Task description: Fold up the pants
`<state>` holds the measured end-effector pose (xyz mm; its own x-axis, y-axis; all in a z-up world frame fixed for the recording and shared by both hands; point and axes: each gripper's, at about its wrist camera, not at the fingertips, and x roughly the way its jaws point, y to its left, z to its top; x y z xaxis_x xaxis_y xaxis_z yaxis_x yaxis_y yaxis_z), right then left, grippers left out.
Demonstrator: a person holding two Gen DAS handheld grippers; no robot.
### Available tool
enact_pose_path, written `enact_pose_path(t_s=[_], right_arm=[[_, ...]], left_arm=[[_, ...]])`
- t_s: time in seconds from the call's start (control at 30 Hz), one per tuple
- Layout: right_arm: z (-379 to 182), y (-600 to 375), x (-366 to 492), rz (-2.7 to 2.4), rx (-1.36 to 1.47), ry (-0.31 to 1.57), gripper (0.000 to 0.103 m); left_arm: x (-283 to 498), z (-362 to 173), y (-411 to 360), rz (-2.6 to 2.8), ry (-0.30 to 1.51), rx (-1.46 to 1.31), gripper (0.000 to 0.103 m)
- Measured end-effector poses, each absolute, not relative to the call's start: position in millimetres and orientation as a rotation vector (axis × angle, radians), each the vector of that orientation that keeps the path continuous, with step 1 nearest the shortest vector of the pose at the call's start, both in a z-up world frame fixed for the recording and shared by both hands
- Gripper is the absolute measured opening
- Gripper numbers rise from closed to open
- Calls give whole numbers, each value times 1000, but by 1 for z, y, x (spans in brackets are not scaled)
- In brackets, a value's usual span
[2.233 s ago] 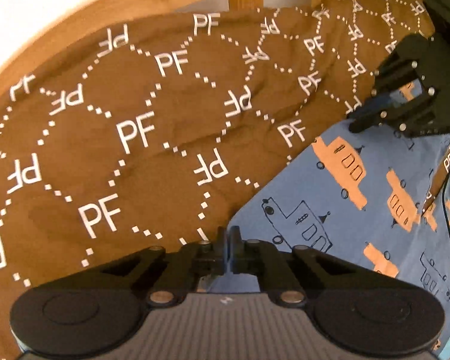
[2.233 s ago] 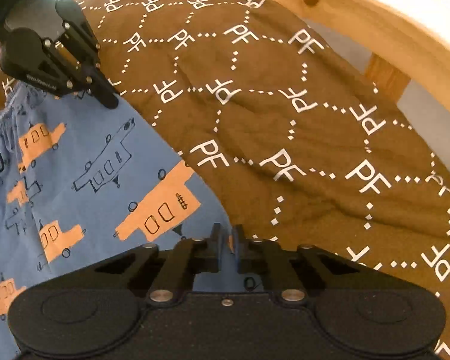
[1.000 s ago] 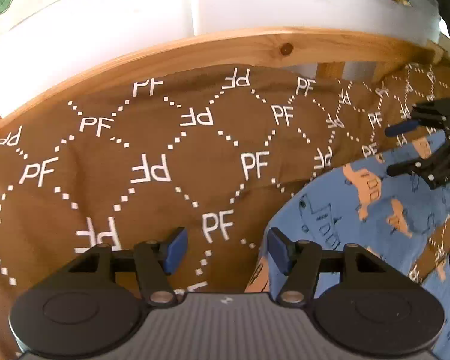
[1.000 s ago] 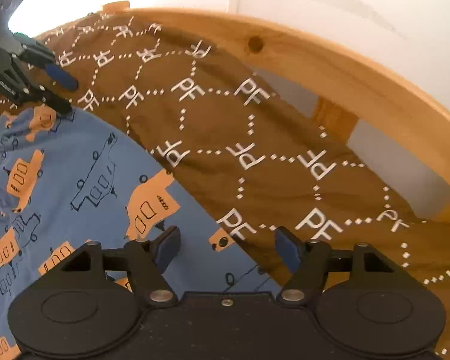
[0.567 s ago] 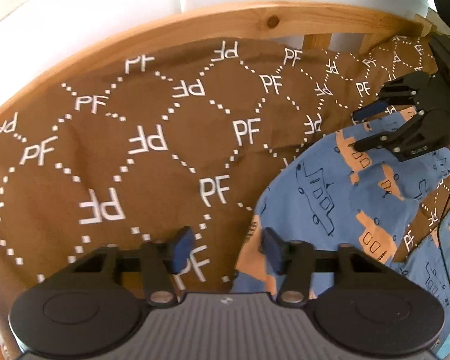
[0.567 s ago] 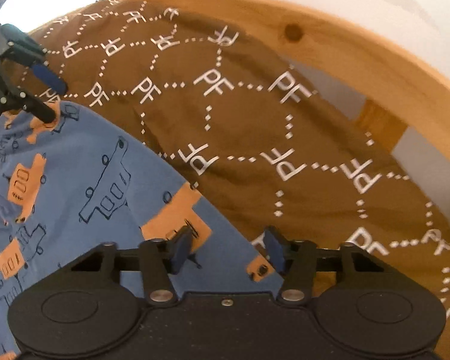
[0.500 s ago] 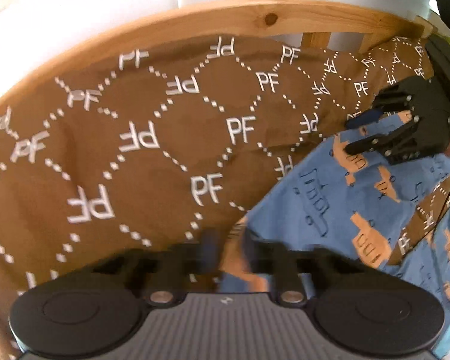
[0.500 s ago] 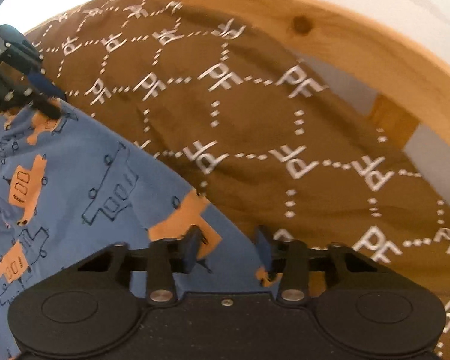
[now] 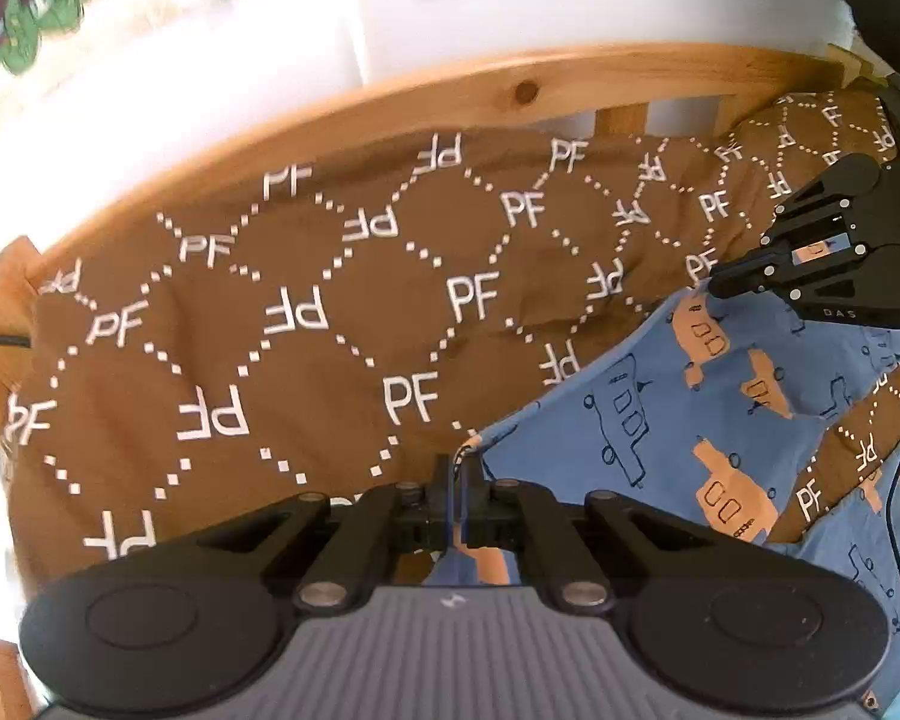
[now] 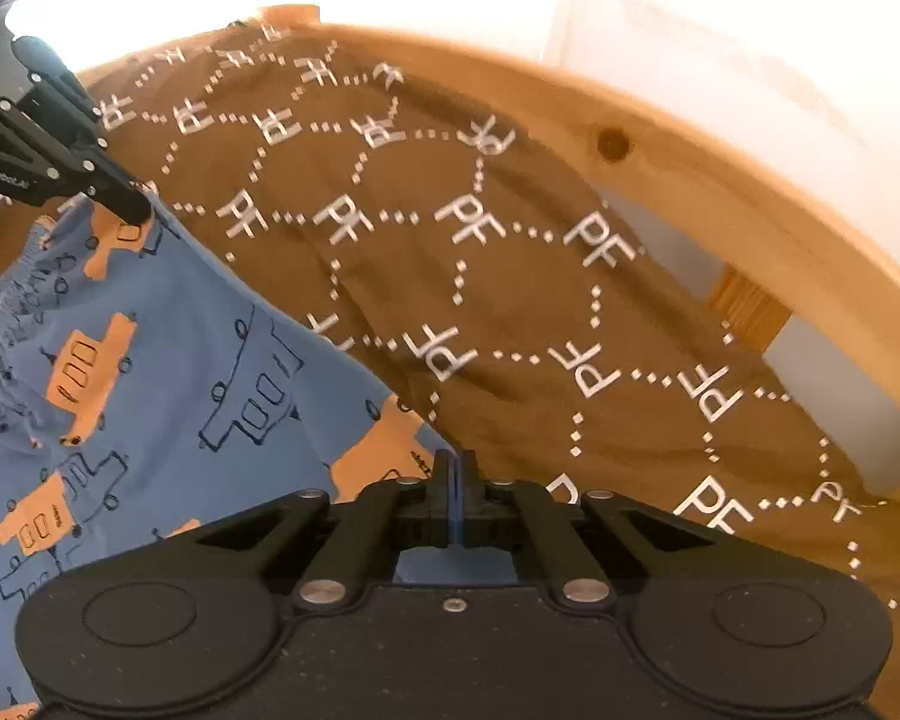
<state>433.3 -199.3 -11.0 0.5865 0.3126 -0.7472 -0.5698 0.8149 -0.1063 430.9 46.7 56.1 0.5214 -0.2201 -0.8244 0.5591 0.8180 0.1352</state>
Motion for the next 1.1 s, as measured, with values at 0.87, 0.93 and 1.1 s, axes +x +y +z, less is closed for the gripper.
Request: enact_pose_path(t_s=[0.87,0.93,1.1], right_arm=[[-45,-192,125,597,-375,741,0],[-57,-185,114,603,-381,760,0],[-68,-187,108,595,-338,784,0]], left_arm=[[177,-13,66,-947,595,1020,2],[166,-26,68,-958,614,1035,2],[166,-42,73,-933,646,975,2]])
